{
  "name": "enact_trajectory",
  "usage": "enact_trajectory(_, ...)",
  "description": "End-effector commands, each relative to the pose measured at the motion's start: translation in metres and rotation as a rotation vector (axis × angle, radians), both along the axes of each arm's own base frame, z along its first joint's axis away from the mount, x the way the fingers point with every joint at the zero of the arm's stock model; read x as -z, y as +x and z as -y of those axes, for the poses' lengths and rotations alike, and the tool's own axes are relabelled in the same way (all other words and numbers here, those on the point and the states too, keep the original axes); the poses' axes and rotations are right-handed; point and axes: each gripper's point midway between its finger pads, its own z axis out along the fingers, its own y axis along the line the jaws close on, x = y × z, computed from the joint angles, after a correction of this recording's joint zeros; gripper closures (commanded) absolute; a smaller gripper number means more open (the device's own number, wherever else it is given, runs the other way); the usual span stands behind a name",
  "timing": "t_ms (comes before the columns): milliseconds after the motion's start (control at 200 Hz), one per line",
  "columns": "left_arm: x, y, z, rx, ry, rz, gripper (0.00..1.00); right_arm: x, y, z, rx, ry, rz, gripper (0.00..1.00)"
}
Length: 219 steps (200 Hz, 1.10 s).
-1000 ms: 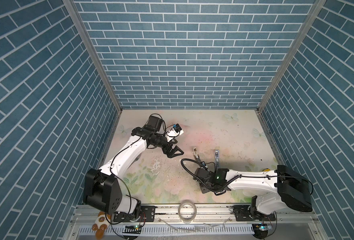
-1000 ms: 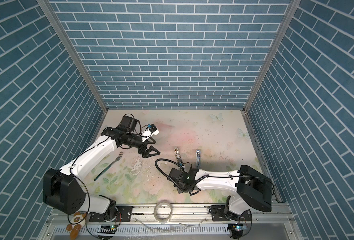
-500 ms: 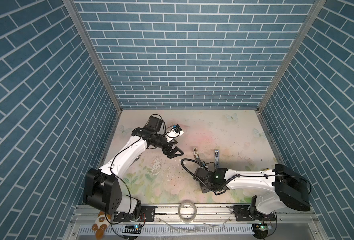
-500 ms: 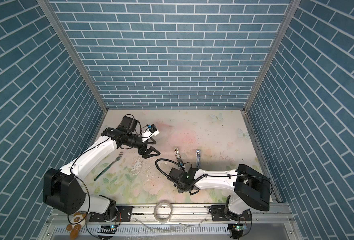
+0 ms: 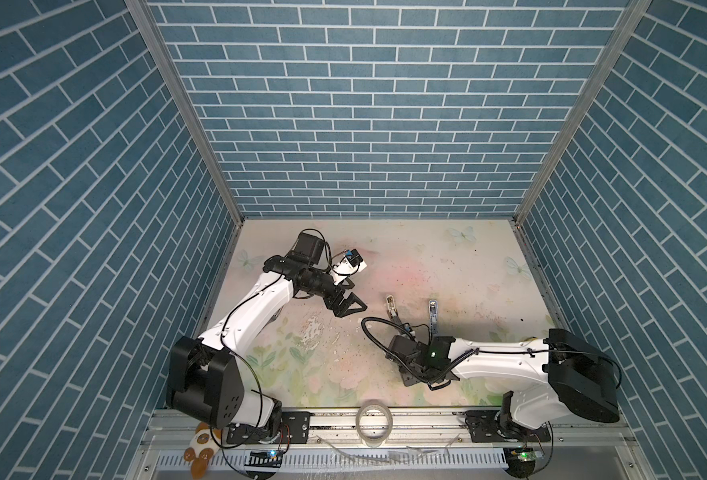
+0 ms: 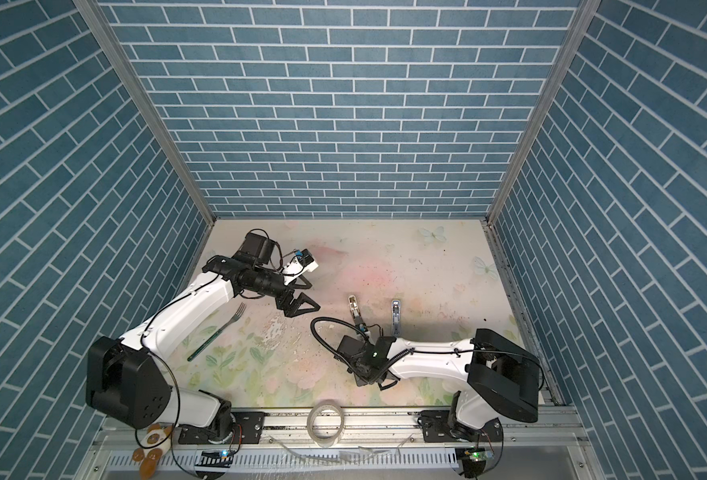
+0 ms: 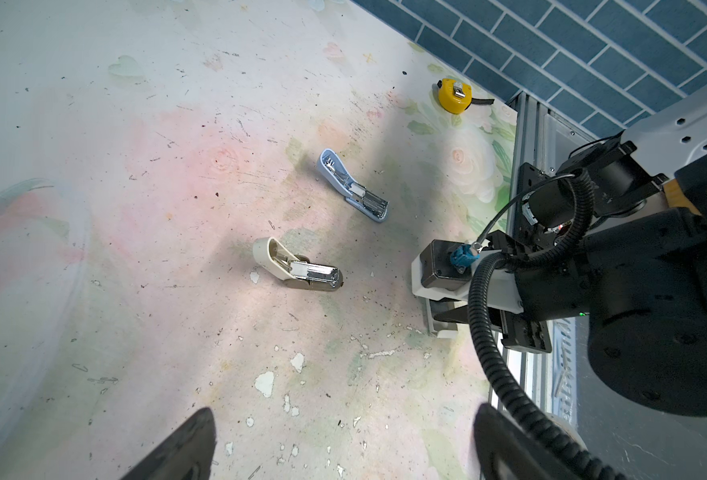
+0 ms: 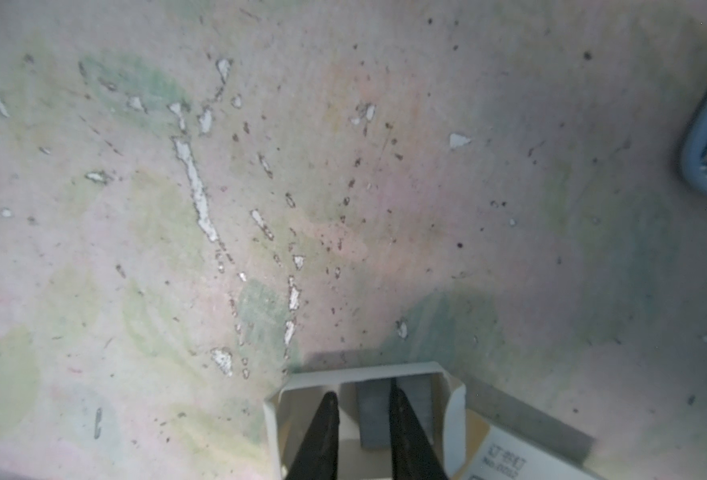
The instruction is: Load the staples into the stapler
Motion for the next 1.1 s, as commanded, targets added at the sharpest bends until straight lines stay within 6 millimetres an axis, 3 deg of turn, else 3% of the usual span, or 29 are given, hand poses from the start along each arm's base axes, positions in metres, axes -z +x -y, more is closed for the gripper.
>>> enact_trajectory(0, 0.002, -0.005, 0.002, 0.012, -0.013, -0.019, 0.02, 0.028, -0.020, 0.017, 0.019, -0.060, -0.120, 0.76)
enact_trajectory(630, 0.000, -0.007, 0.003, 0.012, -0.029, -0.016, 0.02, 0.033, -0.023, 0.024, -0.044, -0.209, -0.168, 0.73)
enact_trajectory(1090, -0.004, -0.008, 0.002, 0.009, -0.037, -0.002, 0.02, 0.039, -0.019, 0.027, -0.069, -0.228, -0.212, 0.71)
